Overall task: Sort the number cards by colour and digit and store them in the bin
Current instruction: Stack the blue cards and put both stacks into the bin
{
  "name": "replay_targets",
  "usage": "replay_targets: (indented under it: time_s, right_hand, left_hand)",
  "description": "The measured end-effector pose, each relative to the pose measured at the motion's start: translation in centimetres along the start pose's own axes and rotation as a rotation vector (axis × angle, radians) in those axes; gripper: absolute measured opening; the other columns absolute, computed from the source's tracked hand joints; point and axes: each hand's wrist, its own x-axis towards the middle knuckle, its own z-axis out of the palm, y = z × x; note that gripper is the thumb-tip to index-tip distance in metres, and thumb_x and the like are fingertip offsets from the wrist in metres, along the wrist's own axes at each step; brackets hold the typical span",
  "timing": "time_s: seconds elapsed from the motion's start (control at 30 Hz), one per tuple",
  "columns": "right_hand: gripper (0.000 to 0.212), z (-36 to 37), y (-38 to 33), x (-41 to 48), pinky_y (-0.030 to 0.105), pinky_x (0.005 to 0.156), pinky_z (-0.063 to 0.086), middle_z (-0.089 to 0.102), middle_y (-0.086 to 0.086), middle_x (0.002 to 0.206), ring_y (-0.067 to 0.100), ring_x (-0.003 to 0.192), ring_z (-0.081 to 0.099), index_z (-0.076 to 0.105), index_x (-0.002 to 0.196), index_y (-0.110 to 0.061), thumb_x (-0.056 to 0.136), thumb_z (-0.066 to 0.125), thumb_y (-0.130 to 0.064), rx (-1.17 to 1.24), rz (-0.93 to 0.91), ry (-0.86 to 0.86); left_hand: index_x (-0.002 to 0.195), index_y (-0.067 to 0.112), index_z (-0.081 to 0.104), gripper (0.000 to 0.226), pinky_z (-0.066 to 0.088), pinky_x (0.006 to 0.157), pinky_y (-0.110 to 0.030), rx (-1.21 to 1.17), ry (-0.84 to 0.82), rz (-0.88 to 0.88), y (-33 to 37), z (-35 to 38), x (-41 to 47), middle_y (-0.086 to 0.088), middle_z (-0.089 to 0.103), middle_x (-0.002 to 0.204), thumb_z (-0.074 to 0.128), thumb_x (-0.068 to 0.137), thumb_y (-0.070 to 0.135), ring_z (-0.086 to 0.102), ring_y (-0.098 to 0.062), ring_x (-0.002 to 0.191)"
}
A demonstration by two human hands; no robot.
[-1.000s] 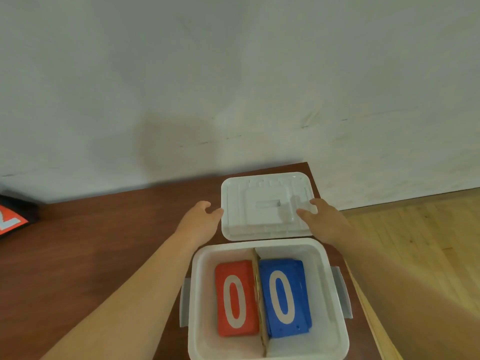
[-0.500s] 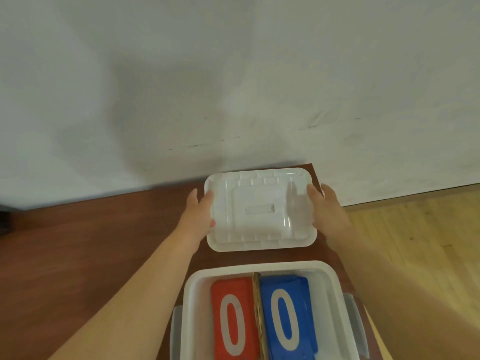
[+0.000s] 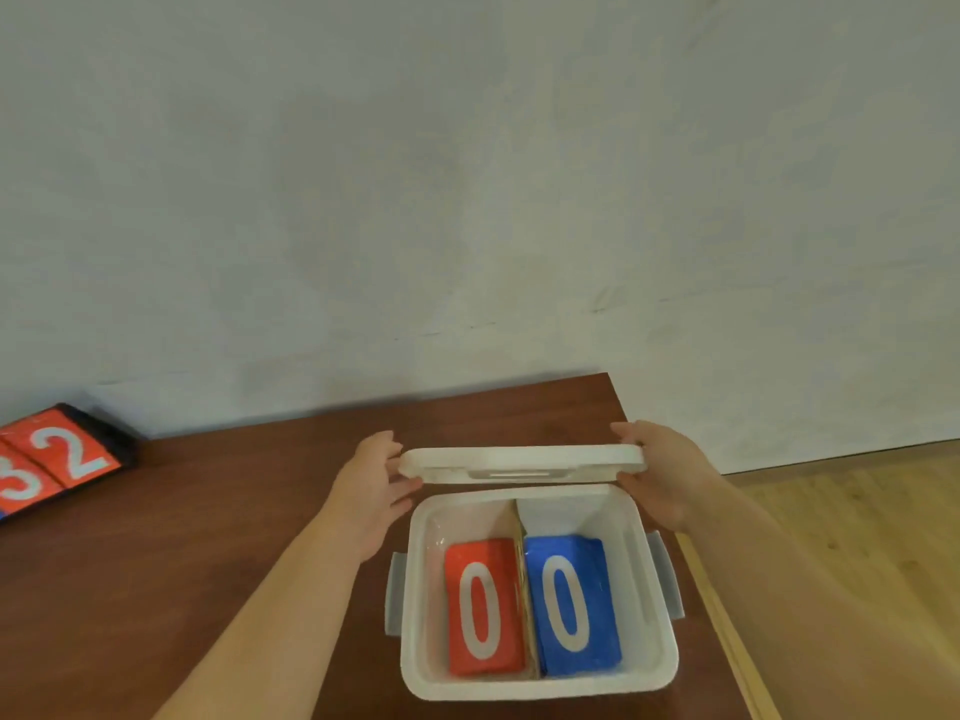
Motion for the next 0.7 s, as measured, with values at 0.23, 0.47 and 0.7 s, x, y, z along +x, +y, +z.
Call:
replay_targets:
  time_s: [0.23,0.47,0.7]
  right_hand:
    - [0.054,0.8,1.9,-6.6,0.044,0.095,0.056,0.062,-0.007,0.125,0.018,0.112,0.061,0.057,0.125,-0.035,0.083,0.055,0.000,-0.089,-0.134,-0.086]
    - [0.059,1.3,5.8,-10.9,0.028,0.096,0.042,0.048,-0.017,0.132,0.009,0.117,0.049,0.041,0.139,-0.042,0.091,0.051,-0.010,-0.465,-0.282,-0.032]
    - [0.055,1.4,9.1,-11.5,0.029,0.108,0.039,0.034,-0.018,0.154,0.011,0.134,0.043,0.034,0.147,-0.037,0.098,0.053,-0.020,-0.622,-0.361,0.033]
  left_hand:
    - [0.132,0.030,0.047,0.037,0.046,0.082,-0.027,0.607,0.047,0.287,-4.0,-0.8,-7.2,0.003,0.051,0.138,0.050,0.100,0.048,0.055,-0.013,0.109]
    - [0.160,0.031,0.014,0.072,0.032,0.115,-0.033,0.970,0.014,0.455,-10.5,-1.5,-10.0,0.014,0.015,0.166,0.046,0.100,0.055,0.029,-0.010,0.148]
    - [0.160,0.029,-0.002,0.076,0.009,0.126,-0.039,1.222,-0.006,0.503,-13.4,-1.2,-9.6,0.003,-0.011,0.170,0.036,0.101,0.059,-0.012,-0.016,0.156]
